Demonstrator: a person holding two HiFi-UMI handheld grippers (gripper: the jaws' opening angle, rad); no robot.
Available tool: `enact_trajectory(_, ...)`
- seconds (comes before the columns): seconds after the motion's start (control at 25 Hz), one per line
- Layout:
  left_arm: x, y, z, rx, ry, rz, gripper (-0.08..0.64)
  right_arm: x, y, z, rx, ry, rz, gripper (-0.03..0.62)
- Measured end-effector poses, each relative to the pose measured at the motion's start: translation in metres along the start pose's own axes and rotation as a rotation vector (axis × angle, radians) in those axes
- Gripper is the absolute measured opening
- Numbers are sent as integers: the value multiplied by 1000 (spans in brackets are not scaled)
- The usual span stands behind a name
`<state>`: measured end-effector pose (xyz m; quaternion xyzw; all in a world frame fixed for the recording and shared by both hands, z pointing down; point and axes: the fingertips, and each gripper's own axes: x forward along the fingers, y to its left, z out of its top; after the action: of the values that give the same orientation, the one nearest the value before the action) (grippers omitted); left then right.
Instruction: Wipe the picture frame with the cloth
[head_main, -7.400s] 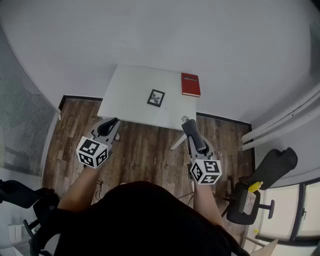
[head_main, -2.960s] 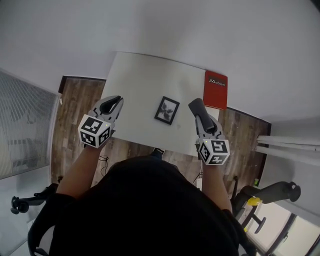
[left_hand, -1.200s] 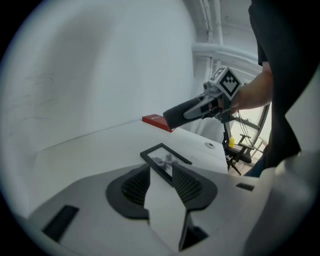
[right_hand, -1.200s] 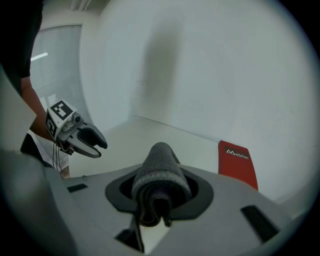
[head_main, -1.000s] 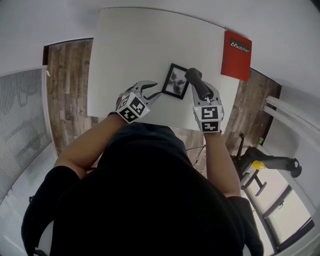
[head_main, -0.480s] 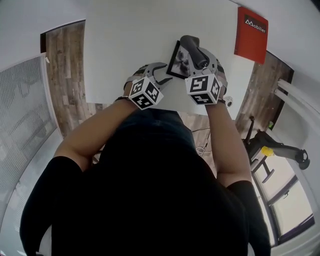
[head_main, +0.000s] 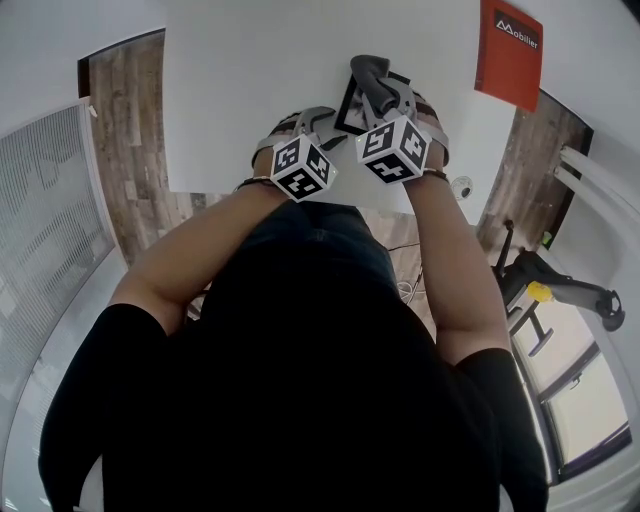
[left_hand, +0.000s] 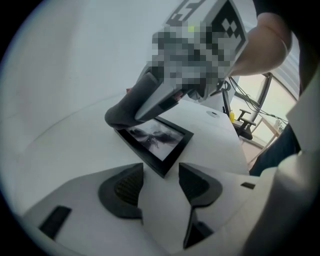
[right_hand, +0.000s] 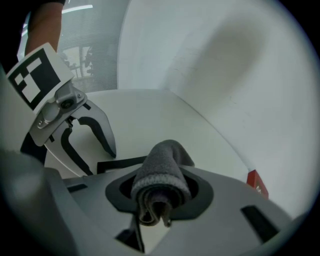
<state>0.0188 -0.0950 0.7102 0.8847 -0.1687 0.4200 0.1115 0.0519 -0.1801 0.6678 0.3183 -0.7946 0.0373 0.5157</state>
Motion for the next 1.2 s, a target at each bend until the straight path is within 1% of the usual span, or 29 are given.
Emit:
enact_trajectory(0.2,3,0,2,-13,-6,16,230,0,26,-9,13,30,103,106)
enact_trajectory(0.52,3,2,1,-37,-11,34,229,-12,63,-12,39,59,235,106)
enact_trajectory(0.84,3,3,2,-46,-16,39,229,-27,87,-16,117,72,373,104)
enact_trajectory(1.0,1,1,0,-47,-17,36,229,-32,88,-17,146,72,399,104)
enact_trajectory(1.2,3,2,0,-32,-21,29,229,-37,76,-16,169,55,381,106)
